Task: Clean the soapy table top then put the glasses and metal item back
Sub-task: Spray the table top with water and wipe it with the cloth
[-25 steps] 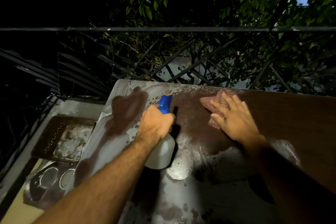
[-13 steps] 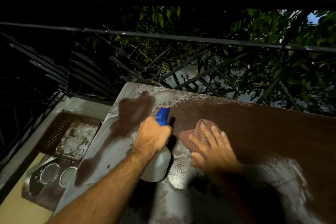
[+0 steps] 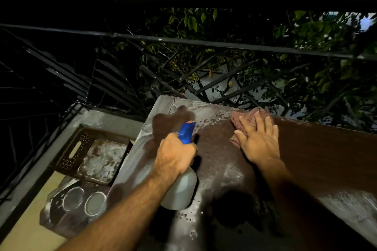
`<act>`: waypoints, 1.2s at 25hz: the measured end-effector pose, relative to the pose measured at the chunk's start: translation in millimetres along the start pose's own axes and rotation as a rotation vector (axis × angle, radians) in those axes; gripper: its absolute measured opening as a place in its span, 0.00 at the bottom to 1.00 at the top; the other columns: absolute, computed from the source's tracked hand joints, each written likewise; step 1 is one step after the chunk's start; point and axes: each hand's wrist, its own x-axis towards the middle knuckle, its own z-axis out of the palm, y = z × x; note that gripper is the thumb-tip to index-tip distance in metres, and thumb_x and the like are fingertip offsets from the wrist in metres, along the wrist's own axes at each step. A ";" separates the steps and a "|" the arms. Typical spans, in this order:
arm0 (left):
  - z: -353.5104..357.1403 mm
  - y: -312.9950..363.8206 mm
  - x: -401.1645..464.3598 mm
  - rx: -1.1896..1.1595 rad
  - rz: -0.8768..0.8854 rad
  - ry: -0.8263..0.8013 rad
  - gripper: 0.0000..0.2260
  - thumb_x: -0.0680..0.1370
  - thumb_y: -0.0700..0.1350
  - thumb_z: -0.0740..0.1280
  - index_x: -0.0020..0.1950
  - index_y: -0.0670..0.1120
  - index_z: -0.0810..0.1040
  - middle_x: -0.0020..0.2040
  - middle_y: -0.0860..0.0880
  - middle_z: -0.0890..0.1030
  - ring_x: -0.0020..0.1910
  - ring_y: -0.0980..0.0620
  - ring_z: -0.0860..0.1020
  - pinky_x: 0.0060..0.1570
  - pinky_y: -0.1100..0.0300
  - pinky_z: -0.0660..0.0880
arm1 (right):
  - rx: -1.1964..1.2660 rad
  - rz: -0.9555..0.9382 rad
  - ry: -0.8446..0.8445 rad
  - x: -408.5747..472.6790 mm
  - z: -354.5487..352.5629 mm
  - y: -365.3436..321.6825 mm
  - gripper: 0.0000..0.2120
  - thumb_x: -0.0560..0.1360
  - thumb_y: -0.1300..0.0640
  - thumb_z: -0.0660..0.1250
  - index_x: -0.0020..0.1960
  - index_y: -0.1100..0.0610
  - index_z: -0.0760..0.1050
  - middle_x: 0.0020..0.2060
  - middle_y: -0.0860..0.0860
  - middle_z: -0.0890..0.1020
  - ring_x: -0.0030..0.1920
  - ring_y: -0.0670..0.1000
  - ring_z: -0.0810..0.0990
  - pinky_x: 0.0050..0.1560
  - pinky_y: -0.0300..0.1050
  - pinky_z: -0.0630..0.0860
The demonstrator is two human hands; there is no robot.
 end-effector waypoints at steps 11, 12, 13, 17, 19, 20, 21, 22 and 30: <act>-49.4 -18.4 36.0 -0.020 -0.028 0.074 0.08 0.63 0.49 0.67 0.31 0.46 0.71 0.26 0.52 0.75 0.26 0.54 0.73 0.25 0.62 0.62 | -0.106 -0.614 0.059 -55.5 44.6 -93.2 0.26 0.78 0.35 0.51 0.72 0.41 0.70 0.75 0.55 0.68 0.75 0.62 0.64 0.73 0.63 0.58; -52.9 -21.4 38.3 -0.019 -0.034 0.082 0.08 0.63 0.49 0.67 0.31 0.46 0.72 0.25 0.52 0.75 0.24 0.54 0.73 0.24 0.63 0.62 | -0.105 -0.517 0.050 -34.1 36.9 -89.6 0.27 0.78 0.34 0.48 0.75 0.39 0.66 0.77 0.54 0.64 0.77 0.61 0.59 0.74 0.63 0.54; -56.1 -23.9 40.9 -0.020 -0.040 0.079 0.07 0.62 0.49 0.67 0.30 0.46 0.73 0.24 0.52 0.75 0.24 0.54 0.74 0.24 0.62 0.63 | -0.087 -0.398 0.041 -12.2 28.9 -86.2 0.28 0.79 0.33 0.45 0.77 0.38 0.61 0.79 0.53 0.59 0.79 0.59 0.53 0.76 0.62 0.49; -63.0 -34.5 50.5 -0.027 -0.059 0.044 0.08 0.61 0.49 0.66 0.32 0.45 0.78 0.24 0.49 0.80 0.25 0.52 0.78 0.25 0.61 0.68 | -0.026 -0.107 0.023 34.3 17.1 -92.0 0.29 0.79 0.32 0.45 0.78 0.39 0.55 0.80 0.52 0.52 0.79 0.59 0.46 0.77 0.60 0.42; -63.5 -39.1 53.0 -0.025 -0.069 0.047 0.09 0.61 0.49 0.66 0.35 0.44 0.80 0.26 0.49 0.82 0.26 0.53 0.80 0.27 0.61 0.71 | -0.050 -0.151 0.015 21.0 20.5 -105.1 0.29 0.79 0.32 0.44 0.79 0.38 0.53 0.80 0.52 0.50 0.79 0.59 0.45 0.77 0.60 0.41; -63.5 -40.3 54.6 -0.022 -0.072 0.043 0.10 0.61 0.49 0.66 0.36 0.44 0.80 0.28 0.48 0.83 0.28 0.51 0.82 0.29 0.60 0.73 | -0.062 -0.208 0.010 7.3 23.9 -111.4 0.29 0.79 0.32 0.43 0.79 0.38 0.52 0.80 0.52 0.50 0.79 0.58 0.45 0.77 0.60 0.41; -63.6 -40.8 55.6 -0.014 -0.076 0.037 0.11 0.61 0.49 0.66 0.36 0.44 0.80 0.30 0.47 0.84 0.31 0.48 0.83 0.31 0.59 0.75 | -0.079 -0.271 0.005 -9.9 27.7 -117.9 0.30 0.79 0.32 0.42 0.79 0.38 0.53 0.80 0.52 0.51 0.79 0.58 0.46 0.77 0.60 0.41; -64.1 -40.7 55.9 0.000 -0.081 0.034 0.11 0.61 0.49 0.66 0.37 0.44 0.79 0.31 0.47 0.84 0.33 0.46 0.82 0.31 0.58 0.74 | -0.093 -0.338 -0.003 -30.5 31.8 -123.6 0.30 0.78 0.33 0.41 0.78 0.39 0.56 0.80 0.53 0.53 0.79 0.59 0.49 0.77 0.60 0.44; -74.7 -48.5 53.4 0.037 -0.098 0.049 0.11 0.59 0.51 0.66 0.36 0.45 0.78 0.26 0.49 0.80 0.30 0.51 0.79 0.28 0.61 0.70 | -0.009 -0.589 0.049 -76.9 53.0 -130.1 0.25 0.79 0.37 0.53 0.71 0.43 0.72 0.74 0.55 0.69 0.74 0.62 0.65 0.72 0.64 0.59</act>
